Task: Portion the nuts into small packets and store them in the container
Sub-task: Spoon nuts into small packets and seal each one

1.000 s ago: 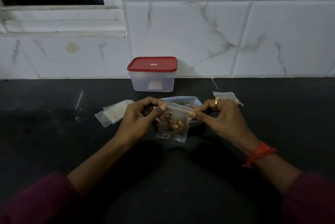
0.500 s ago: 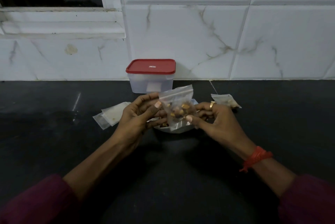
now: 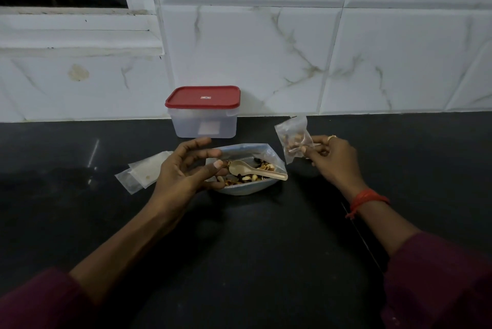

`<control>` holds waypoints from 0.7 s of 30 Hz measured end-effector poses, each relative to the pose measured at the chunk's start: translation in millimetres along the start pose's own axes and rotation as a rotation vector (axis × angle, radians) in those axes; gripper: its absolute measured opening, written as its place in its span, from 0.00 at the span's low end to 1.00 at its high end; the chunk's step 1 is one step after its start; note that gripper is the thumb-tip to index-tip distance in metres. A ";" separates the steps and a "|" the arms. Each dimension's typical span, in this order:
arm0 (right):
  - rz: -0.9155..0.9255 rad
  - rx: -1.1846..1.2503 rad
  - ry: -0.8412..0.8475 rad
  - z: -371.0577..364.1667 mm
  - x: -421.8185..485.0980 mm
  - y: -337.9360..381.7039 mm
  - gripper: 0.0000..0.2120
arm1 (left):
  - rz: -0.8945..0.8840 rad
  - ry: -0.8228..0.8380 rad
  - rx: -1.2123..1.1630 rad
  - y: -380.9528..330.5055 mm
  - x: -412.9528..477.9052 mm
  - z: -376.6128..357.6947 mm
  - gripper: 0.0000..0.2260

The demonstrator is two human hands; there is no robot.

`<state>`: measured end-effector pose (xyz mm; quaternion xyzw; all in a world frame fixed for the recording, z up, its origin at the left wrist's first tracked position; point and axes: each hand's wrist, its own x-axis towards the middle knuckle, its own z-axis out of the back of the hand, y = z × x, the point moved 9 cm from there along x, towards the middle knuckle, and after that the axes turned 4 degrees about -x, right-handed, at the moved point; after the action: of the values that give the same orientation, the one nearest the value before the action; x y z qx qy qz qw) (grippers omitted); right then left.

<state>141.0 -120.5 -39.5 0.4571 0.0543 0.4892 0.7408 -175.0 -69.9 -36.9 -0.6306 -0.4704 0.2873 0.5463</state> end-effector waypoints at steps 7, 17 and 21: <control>0.048 -0.359 -0.017 3.9 -2.3 1.2 0.22 | -0.012 0.006 0.019 0.3 0.6 0.5 0.28; 0.134 -0.366 -0.064 12.0 -4.1 9.4 0.16 | -0.101 -0.248 0.129 -16.7 6.9 37.1 0.16; 0.257 -0.288 -0.160 15.4 -14.1 36.9 0.12 | -0.308 -0.458 0.703 -43.6 10.5 74.8 0.14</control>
<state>117.0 -137.2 -8.9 0.3870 -0.1339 0.5443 0.7321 -248.6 -30.7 -11.2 -0.2492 -0.5413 0.4776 0.6456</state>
